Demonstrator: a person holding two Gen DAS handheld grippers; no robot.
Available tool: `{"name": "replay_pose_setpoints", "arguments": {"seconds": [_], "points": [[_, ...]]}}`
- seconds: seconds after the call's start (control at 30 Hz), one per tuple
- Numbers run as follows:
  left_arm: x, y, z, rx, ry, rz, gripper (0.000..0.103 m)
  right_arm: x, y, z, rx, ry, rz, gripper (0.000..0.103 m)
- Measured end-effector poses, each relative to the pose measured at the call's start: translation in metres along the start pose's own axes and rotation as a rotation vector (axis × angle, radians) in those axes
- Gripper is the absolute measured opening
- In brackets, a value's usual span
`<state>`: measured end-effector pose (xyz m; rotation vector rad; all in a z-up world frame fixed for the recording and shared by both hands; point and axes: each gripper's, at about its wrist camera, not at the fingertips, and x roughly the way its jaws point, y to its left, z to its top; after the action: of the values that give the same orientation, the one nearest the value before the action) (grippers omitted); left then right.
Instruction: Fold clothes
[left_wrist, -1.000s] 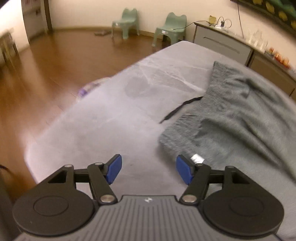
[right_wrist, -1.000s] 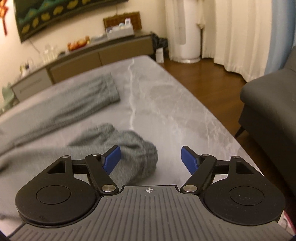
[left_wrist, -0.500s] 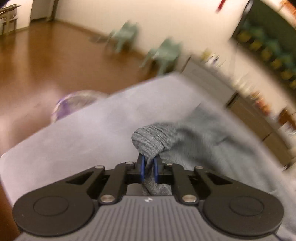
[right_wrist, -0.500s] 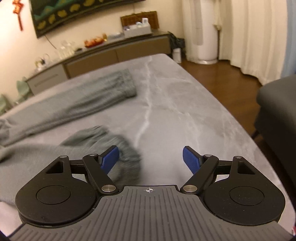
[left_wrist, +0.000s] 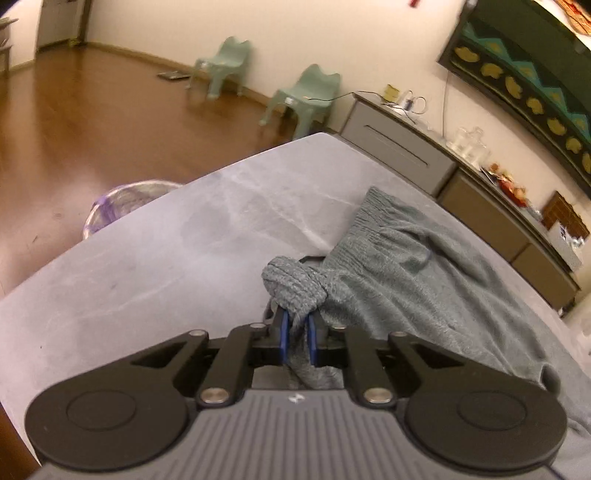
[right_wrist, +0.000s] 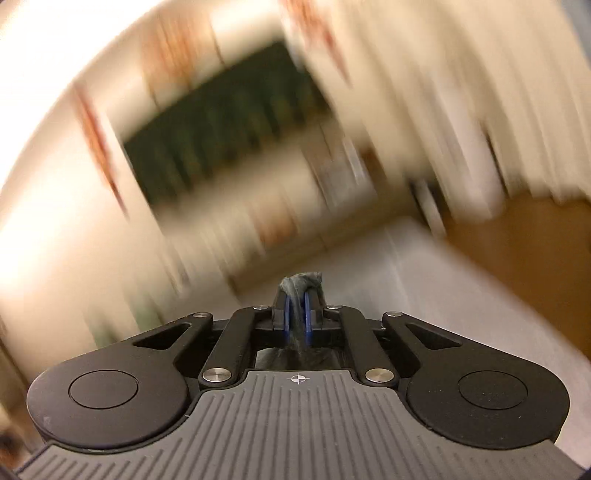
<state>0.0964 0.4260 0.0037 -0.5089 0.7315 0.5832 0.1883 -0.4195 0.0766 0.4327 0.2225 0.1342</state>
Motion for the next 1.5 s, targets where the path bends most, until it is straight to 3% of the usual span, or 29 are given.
{"name": "replay_pose_setpoints", "arguments": {"seconds": [0.07, 0.13, 0.17, 0.23, 0.3, 0.4, 0.43, 0.47, 0.53, 0.67, 0.77, 0.8, 0.83, 0.87, 0.9, 0.97, 1.03, 1.1, 1.17, 1.23, 1.3, 1.37, 1.5], "points": [[0.017, -0.009, -0.009, 0.065, 0.084, 0.049, 0.010, 0.029, -0.009, -0.028, -0.040, 0.243, -0.158, 0.007], [0.018, -0.013, -0.014, 0.114, 0.086, 0.069, 0.010, 0.061, -0.026, -0.070, -0.066, 0.556, -0.337, 0.009], [0.015, -0.012, -0.014, 0.118, 0.077, 0.064, 0.010, 0.063, -0.028, -0.080, -0.109, 0.613, -0.372, 0.010], [0.012, -0.006, -0.014, 0.109, 0.075, 0.060, 0.011, 0.044, -0.030, -0.075, -0.150, 0.556, -0.333, 0.014], [0.013, -0.003, -0.015, 0.102, 0.082, 0.066, 0.011, 0.036, -0.045, -0.073, -0.059, 0.556, -0.305, 0.028], [0.013, -0.002, -0.015, 0.104, 0.089, 0.074, 0.012, 0.025, -0.062, -0.073, 0.050, 0.552, -0.250, 0.031], [0.013, -0.005, -0.015, 0.111, 0.089, 0.076, 0.012, 0.024, -0.064, -0.074, 0.074, 0.557, -0.223, 0.037], [0.014, -0.008, -0.014, 0.117, 0.089, 0.078, 0.013, 0.024, -0.062, -0.077, 0.083, 0.572, -0.201, 0.050], [0.012, -0.010, -0.015, 0.122, 0.088, 0.075, 0.014, 0.027, -0.052, -0.086, 0.046, 0.623, -0.179, 0.058], [0.015, -0.014, -0.015, 0.126, 0.087, 0.072, 0.014, 0.024, -0.031, -0.109, -0.075, 0.721, -0.184, 0.061], [0.017, -0.016, -0.014, 0.136, 0.085, 0.068, 0.014, 0.010, -0.016, -0.122, -0.179, 0.725, -0.191, 0.061], [0.018, -0.017, -0.014, 0.139, 0.085, 0.067, 0.014, 0.006, -0.011, -0.126, -0.216, 0.726, -0.191, 0.056], [0.018, -0.018, -0.014, 0.143, 0.085, 0.065, 0.014, 0.005, -0.002, -0.130, -0.267, 0.726, -0.193, 0.030], [0.019, -0.020, -0.014, 0.151, 0.082, 0.066, 0.014, 0.005, 0.006, -0.132, -0.317, 0.722, -0.195, 0.021], [0.018, -0.021, -0.013, 0.149, 0.070, 0.061, 0.013, 0.005, 0.014, -0.134, -0.365, 0.716, -0.196, 0.020], [0.010, -0.021, -0.007, 0.117, 0.019, 0.034, 0.011, 0.015, 0.024, -0.130, -0.483, 0.651, -0.263, 0.005], [-0.010, -0.005, 0.006, 0.004, -0.050, -0.073, 0.011, 0.024, 0.021, -0.103, -0.512, 0.549, -0.348, 0.005], [-0.020, 0.010, 0.006, -0.061, -0.010, -0.161, 0.012, 0.026, 0.009, -0.067, -0.449, 0.468, -0.407, 0.005], [-0.014, 0.008, -0.006, 0.011, 0.097, -0.172, 0.013, 0.029, 0.001, -0.055, -0.446, 0.467, -0.454, 0.006], [-0.011, -0.005, -0.023, 0.151, 0.157, -0.138, 0.016, 0.041, -0.008, -0.069, -0.500, 0.539, -0.506, 0.011], [-0.019, -0.018, -0.036, 0.298, 0.135, -0.064, 0.021, 0.048, -0.027, -0.089, -0.511, 0.619, -0.538, 0.023], [-0.032, -0.024, -0.044, 0.370, 0.089, -0.001, 0.027, 0.035, -0.039, -0.094, -0.427, 0.553, -0.593, 0.052], [-0.057, -0.027, -0.037, 0.343, -0.042, 0.104, 0.028, 0.004, -0.014, -0.067, -0.397, 0.314, -0.553, 0.056]]}}
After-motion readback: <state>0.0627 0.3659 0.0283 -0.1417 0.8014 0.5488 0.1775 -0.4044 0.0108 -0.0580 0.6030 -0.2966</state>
